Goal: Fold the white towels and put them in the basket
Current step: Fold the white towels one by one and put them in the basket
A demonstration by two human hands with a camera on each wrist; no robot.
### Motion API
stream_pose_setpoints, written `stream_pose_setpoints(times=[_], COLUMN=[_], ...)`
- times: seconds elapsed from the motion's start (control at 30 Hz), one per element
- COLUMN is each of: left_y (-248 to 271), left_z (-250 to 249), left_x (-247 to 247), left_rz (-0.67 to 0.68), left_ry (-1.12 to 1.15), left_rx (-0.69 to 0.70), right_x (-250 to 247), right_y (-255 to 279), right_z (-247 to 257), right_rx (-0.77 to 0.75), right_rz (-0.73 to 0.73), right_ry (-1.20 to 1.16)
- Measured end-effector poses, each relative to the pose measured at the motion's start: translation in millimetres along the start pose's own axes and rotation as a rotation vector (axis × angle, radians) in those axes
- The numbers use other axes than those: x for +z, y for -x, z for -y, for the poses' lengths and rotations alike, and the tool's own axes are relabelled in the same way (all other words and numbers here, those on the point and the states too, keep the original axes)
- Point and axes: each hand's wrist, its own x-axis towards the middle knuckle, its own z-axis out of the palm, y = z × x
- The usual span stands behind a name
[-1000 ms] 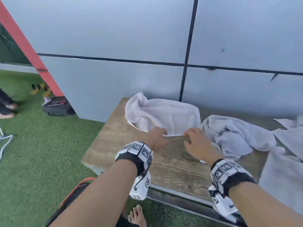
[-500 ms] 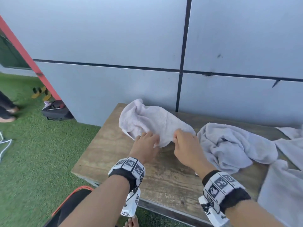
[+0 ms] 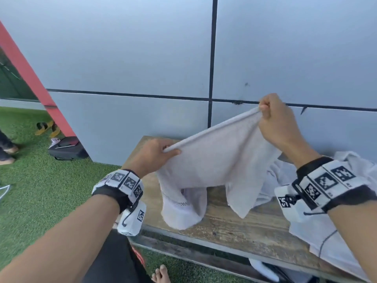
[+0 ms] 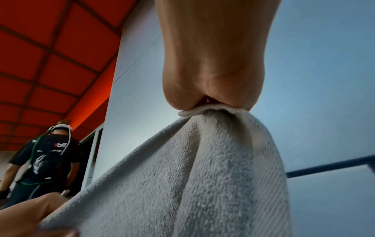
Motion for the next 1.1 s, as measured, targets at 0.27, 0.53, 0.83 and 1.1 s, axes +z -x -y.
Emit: stream_pose_setpoints(times=[0.27,0.53,0.83,1.1], left_y=[8,-7,13,20], left_z=[-28,-145,-103,-155], left_x=[-41,-25,-31,0], left_rz=[-0.013,0.22,0.056,0.064], left_ry=[0.057,0.055,0.08,0.137], left_rx=[-0.18,0.141,-0.022,0.172], right_x=[-45,30,1,20], right_y=[16,74,79,105], right_z=[-39,19,8,36], right_rx=[0.135,-0.214,-0.009,-0.173], right_rz=[-0.168,0.33,0.317,0.225], right_ry=[0.079,0.207,0.128,0.169])
